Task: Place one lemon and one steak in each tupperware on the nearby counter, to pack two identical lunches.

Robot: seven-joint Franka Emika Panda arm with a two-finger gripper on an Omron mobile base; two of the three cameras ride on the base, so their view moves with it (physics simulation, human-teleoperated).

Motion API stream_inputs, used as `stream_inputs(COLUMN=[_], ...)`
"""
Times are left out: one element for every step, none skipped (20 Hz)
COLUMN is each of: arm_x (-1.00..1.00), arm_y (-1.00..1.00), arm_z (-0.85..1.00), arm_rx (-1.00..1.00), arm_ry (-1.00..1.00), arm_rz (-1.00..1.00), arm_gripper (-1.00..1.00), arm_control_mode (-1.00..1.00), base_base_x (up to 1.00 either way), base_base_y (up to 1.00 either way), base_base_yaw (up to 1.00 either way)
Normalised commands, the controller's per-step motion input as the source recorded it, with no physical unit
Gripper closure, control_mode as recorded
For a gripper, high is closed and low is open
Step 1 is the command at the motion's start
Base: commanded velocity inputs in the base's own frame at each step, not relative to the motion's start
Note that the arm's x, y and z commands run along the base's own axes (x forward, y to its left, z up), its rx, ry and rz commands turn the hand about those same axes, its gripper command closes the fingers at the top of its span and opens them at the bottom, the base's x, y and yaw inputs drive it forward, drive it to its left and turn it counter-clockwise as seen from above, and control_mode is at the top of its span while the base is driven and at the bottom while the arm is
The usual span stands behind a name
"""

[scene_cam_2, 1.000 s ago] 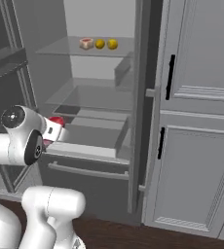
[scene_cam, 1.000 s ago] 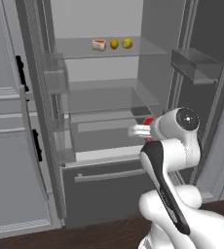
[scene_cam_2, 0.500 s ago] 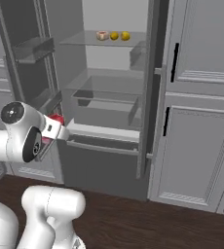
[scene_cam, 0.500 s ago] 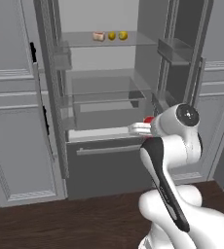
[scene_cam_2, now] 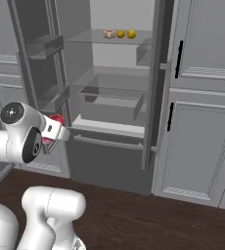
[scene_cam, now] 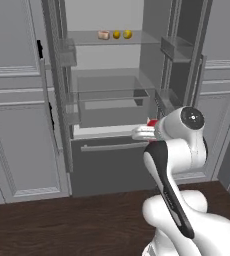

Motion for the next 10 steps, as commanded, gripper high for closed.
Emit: stream_inputs(arm_x=[0.00,0.00,0.00,0.00,0.00,0.00,0.00,0.00,0.00,0.00], arm_y=[0.00,0.00,0.00,0.00,0.00,0.00,0.00,0.00,0.00,0.00], arm_z=[0.00,0.00,0.00,0.00,0.00,0.00,0.00,0.00,0.00,0.00], arm_rx=[0.00,0.00,0.00,0.00,0.00,0.00,0.00,0.00,0.00,0.00], arm_ry=[0.00,0.00,0.00,0.00,0.00,0.00,0.00,0.00,0.00,0.00], arm_rz=[0.00,0.00,0.00,0.00,0.00,0.00,0.00,0.00,0.00,0.00], arm_gripper=[1.00,1.00,1.00,1.00,1.00,1.00,1.00,1.00,1.00,1.00], arm_control_mode=[1.00,1.00,1.00,1.00,1.00,1.00,1.00,1.00,1.00,1.00], base_base_x=[-0.23,-0.20,-0.19,-0.16,-0.15,-0.21,-0.32,-0.45,-0.58,-0.66], base_base_y=[0.04,0.04,0.03,0.02,0.00,0.00,0.00,0.00,0.00,0.00], base_base_yaw=[0.01,0.00,0.00,0.00,0.00,0.00,-0.10,-0.30,-0.49,-0.62])
